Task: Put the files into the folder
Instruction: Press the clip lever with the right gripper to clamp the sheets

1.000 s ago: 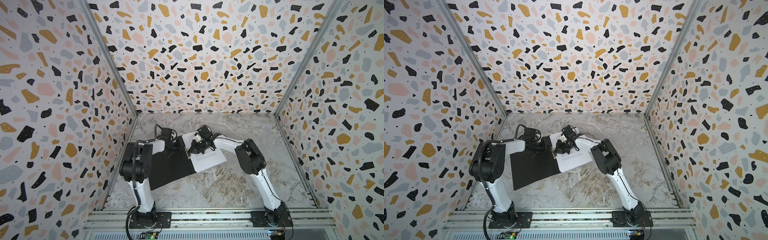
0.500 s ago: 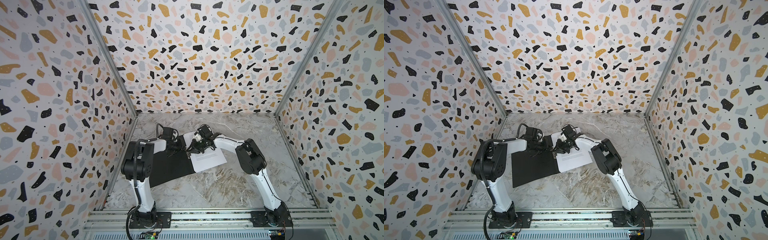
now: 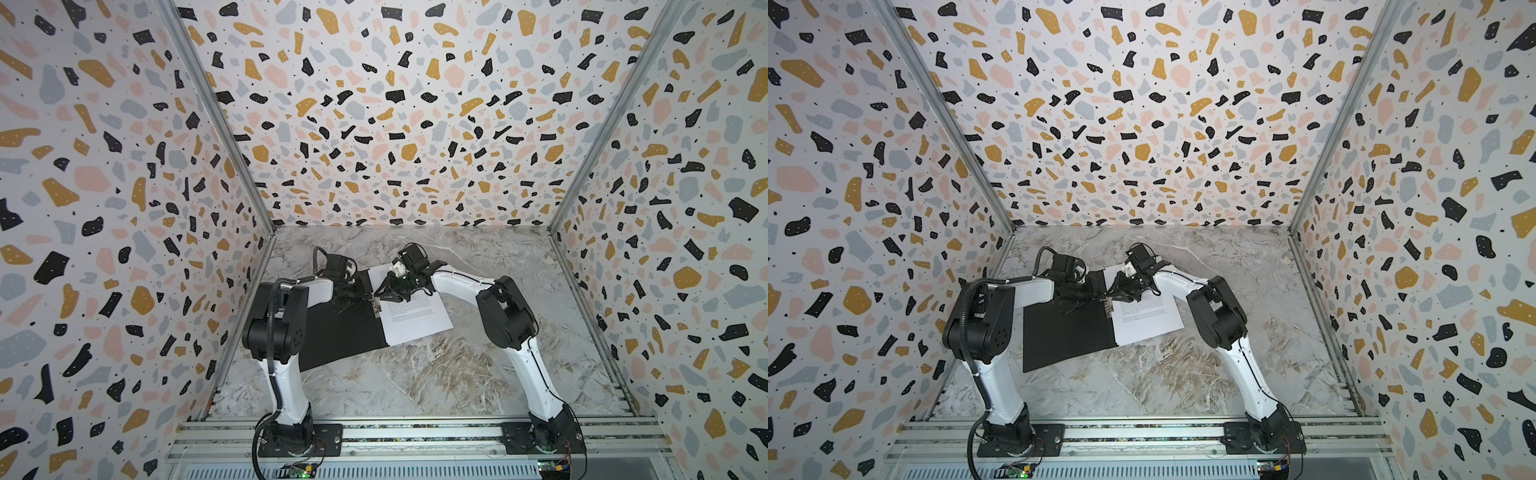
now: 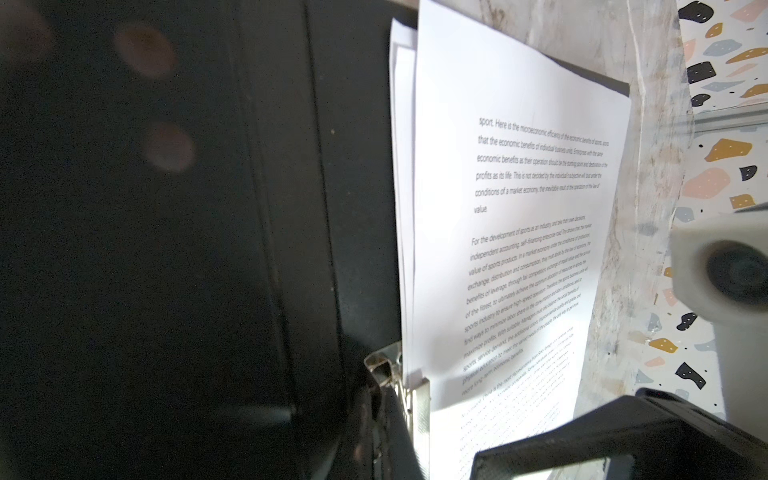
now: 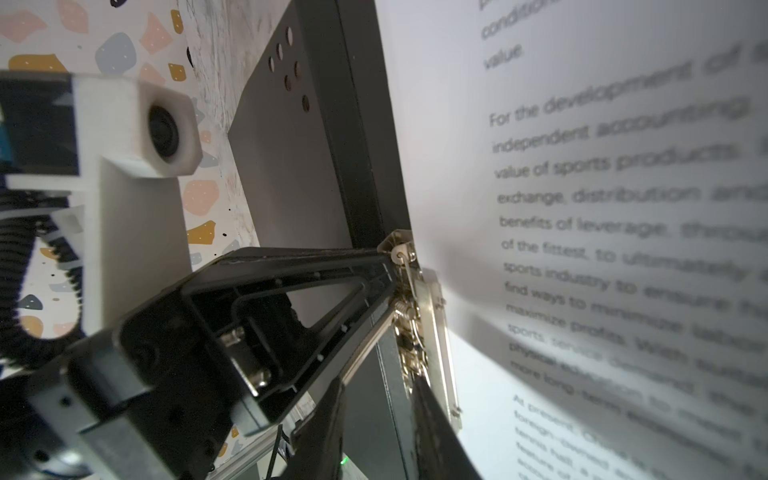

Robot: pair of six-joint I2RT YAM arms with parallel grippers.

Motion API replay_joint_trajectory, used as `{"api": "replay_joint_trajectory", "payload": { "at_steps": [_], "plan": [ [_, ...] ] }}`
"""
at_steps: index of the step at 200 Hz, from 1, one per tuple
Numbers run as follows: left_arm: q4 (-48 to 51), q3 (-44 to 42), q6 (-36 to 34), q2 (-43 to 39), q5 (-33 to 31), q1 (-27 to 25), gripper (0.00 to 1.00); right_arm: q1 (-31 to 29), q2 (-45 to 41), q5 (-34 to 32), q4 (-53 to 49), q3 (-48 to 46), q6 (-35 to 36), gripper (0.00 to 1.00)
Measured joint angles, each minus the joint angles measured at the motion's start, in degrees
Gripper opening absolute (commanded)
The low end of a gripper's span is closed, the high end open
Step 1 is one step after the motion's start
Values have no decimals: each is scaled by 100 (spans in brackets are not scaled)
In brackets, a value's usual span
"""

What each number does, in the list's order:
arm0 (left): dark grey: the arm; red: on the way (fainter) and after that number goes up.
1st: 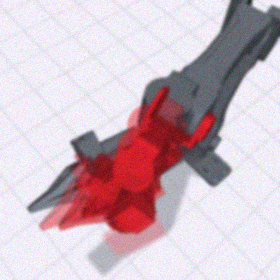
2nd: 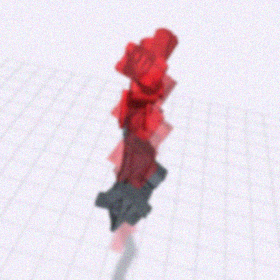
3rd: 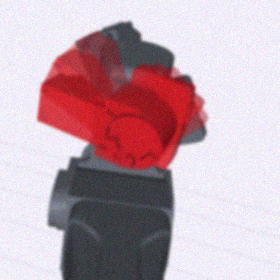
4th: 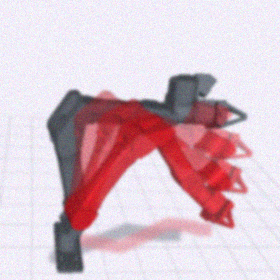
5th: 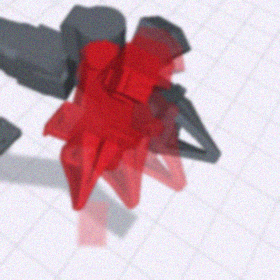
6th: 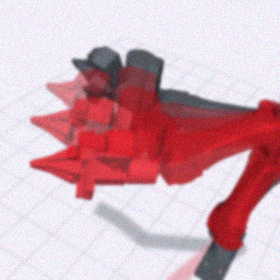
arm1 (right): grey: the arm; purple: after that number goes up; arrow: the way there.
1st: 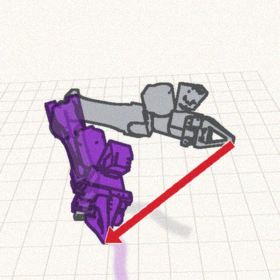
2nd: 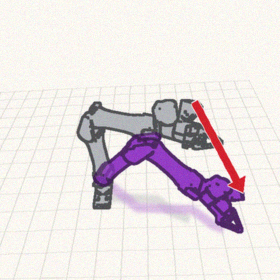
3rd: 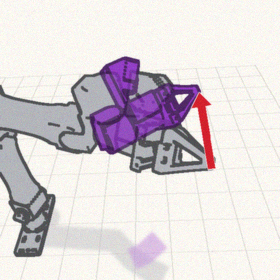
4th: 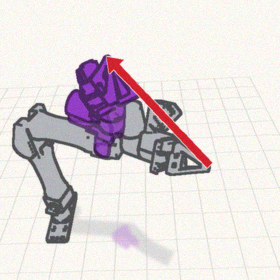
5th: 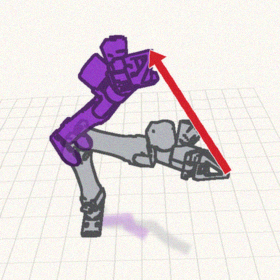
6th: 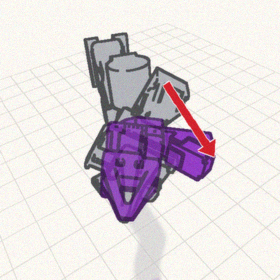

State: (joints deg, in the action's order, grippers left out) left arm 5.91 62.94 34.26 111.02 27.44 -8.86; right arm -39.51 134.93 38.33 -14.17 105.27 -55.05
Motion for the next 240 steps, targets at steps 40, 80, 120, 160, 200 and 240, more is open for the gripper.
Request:
{"api": "replay_joint_trajectory", "payload": {
  "at_steps": [40,80,120,160,200,240],
  "plan": [
    [26,22,-17,7,-4,-4,5,-72,0,63,2,179,-39,31],
    [46,61,-42,33,-2,-7,5,-127,2,118,-48,350,-37,29],
    [52,68,-48,33,-13,-15,5,-177,2,144,-153,365,-13,28],
    [66,76,-59,33,-28,-17,5,-221,2,164,-240,365,31,25],
    [66,76,-59,33,-31,-20,5,-240,2,164,-278,352,79,24],
    [66,76,-61,35,-31,-20,5,-240,2,177,-302,278,129,22]
  ]
}}
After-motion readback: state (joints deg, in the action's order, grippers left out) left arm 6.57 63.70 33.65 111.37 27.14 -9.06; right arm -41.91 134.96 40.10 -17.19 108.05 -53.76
